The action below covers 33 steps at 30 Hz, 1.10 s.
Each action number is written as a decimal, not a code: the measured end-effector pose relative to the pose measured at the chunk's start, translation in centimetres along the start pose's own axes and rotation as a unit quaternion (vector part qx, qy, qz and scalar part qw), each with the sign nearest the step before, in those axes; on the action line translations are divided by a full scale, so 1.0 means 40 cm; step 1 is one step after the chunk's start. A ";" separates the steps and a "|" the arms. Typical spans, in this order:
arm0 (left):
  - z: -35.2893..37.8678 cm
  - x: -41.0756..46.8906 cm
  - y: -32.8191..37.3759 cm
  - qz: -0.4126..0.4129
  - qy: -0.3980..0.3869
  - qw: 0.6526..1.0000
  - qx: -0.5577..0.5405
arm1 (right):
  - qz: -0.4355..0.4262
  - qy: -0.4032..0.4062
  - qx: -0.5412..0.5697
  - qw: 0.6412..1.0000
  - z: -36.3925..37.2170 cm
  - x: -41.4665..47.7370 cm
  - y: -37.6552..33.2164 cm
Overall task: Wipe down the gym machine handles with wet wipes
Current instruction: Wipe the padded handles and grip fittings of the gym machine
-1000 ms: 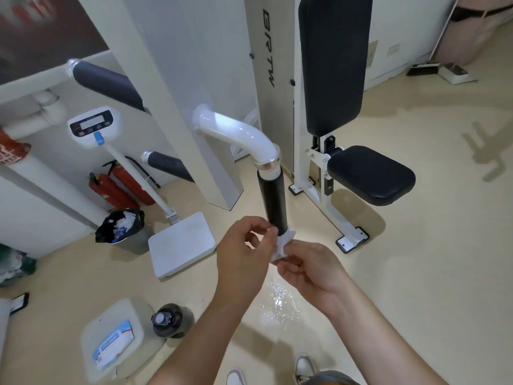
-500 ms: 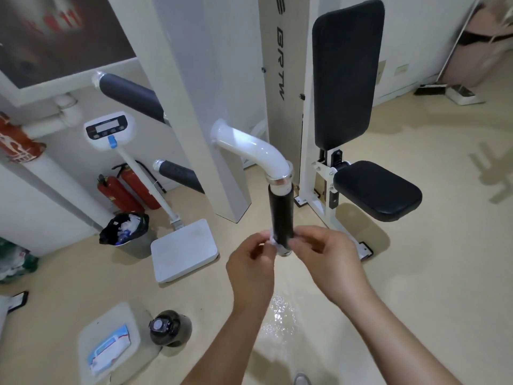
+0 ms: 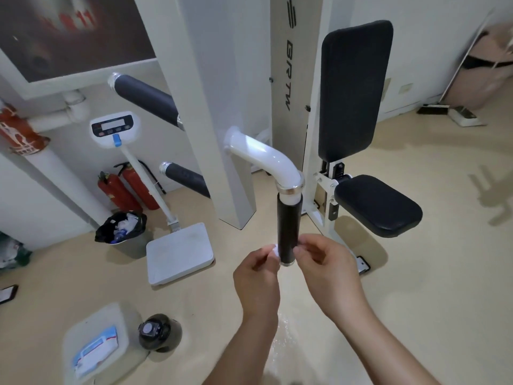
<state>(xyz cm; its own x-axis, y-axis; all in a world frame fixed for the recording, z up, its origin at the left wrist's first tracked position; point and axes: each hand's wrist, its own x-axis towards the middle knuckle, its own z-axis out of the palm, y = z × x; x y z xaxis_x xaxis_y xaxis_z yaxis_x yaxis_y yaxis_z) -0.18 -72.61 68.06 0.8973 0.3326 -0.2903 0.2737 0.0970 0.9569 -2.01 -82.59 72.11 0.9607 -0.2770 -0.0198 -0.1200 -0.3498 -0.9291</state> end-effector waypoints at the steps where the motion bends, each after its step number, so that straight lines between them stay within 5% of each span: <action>1: 0.001 -0.006 -0.003 -0.015 0.000 1.000 -0.007 | 0.003 0.008 0.008 1.000 0.000 0.001 -0.002; 7: 0.004 -0.115 -0.003 -0.035 -0.151 0.987 0.049 | 0.056 0.008 0.071 0.996 -0.009 0.007 0.014; 13: -0.098 -0.067 0.124 0.046 -0.112 0.993 0.006 | 0.067 -0.143 0.147 0.976 -0.019 -0.066 -0.022; 17: -0.177 -0.053 0.179 0.045 -0.122 0.991 -0.039 | 0.002 -0.050 0.152 0.987 0.032 -0.080 -0.097; 23: -0.367 -0.003 0.221 0.057 -0.228 0.971 -0.041 | 0.008 -0.021 0.261 0.965 0.175 -0.099 -0.215; 28: -0.569 0.076 0.238 0.038 -0.318 0.938 0.133 | -0.005 -0.028 0.196 0.980 0.297 -0.120 -0.290; 31: -0.676 0.128 0.244 0.047 -0.259 0.937 0.231 | -0.086 0.031 0.024 0.996 0.343 -0.125 -0.331; 33: -0.737 0.169 0.228 0.146 -0.225 0.889 0.372 | -0.108 0.042 -0.006 0.993 0.368 -0.136 -0.358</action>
<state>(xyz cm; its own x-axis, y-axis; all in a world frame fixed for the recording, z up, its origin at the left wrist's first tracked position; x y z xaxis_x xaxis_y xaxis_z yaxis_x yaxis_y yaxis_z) -1.85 -41.85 74.93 0.9693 -0.1837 -0.1635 0.0100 -0.6349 0.7725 -1.82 -62.91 80.10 0.9402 -0.2680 0.2101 0.0822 -0.4200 -0.9038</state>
